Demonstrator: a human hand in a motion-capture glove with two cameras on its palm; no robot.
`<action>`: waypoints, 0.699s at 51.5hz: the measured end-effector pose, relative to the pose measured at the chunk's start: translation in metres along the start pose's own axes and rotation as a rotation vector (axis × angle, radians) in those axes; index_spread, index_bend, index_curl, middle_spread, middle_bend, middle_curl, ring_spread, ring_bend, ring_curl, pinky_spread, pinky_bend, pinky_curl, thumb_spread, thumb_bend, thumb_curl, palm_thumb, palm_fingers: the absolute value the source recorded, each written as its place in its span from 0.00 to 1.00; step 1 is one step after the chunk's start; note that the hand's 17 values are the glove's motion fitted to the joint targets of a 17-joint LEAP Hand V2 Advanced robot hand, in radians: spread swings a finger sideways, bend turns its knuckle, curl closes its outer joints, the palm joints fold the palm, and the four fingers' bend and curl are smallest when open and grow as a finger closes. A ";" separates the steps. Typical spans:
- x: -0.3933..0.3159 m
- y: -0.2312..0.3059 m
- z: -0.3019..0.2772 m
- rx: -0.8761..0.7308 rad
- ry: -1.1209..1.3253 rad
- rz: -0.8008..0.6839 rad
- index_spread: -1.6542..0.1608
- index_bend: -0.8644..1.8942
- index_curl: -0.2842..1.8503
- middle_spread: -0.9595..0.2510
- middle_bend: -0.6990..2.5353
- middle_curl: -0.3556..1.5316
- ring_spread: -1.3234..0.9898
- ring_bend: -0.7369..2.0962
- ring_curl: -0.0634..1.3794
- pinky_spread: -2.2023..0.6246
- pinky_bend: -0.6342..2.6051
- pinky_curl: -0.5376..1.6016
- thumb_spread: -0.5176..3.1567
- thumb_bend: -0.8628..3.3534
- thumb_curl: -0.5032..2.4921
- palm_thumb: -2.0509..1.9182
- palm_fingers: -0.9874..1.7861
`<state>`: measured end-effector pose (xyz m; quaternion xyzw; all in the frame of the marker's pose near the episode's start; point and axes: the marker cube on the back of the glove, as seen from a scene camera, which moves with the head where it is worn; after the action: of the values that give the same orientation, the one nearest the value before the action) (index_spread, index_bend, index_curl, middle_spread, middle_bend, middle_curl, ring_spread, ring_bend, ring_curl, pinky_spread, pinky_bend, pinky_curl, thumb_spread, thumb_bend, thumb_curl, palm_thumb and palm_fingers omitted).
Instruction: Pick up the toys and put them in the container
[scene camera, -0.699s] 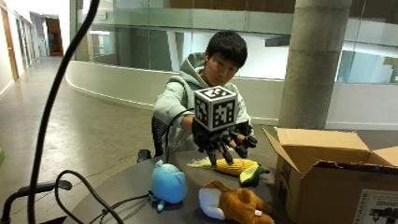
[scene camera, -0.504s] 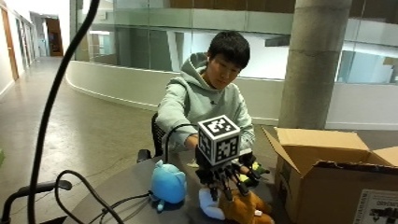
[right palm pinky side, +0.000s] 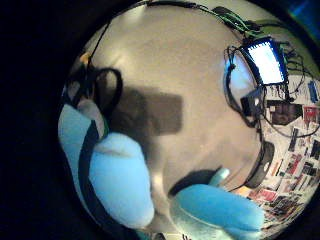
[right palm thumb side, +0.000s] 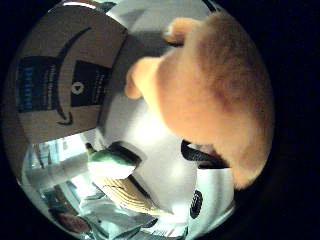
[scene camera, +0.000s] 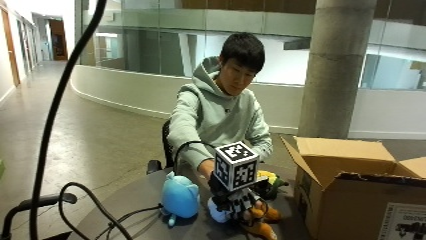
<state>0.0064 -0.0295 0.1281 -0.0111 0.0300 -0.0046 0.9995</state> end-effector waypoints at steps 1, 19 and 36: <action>0.000 0.001 -0.001 -0.003 -0.009 -0.001 0.77 0.37 0.13 0.68 0.43 0.35 0.46 0.73 0.36 0.66 0.52 0.42 0.41 0.28 0.30 0.70 0.74; 0.005 0.037 -0.055 -0.116 -0.043 0.049 0.75 0.46 0.14 0.59 0.51 0.44 0.44 0.74 0.39 0.65 0.52 0.45 0.34 0.27 0.36 0.70 0.76; -0.004 0.073 -0.190 0.049 -0.022 0.061 0.72 0.51 0.13 0.54 0.52 0.51 0.44 0.76 0.41 0.64 0.53 0.47 0.32 0.26 0.40 0.69 0.74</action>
<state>-0.0085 0.0397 -0.0630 0.0142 0.0191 0.0252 0.9994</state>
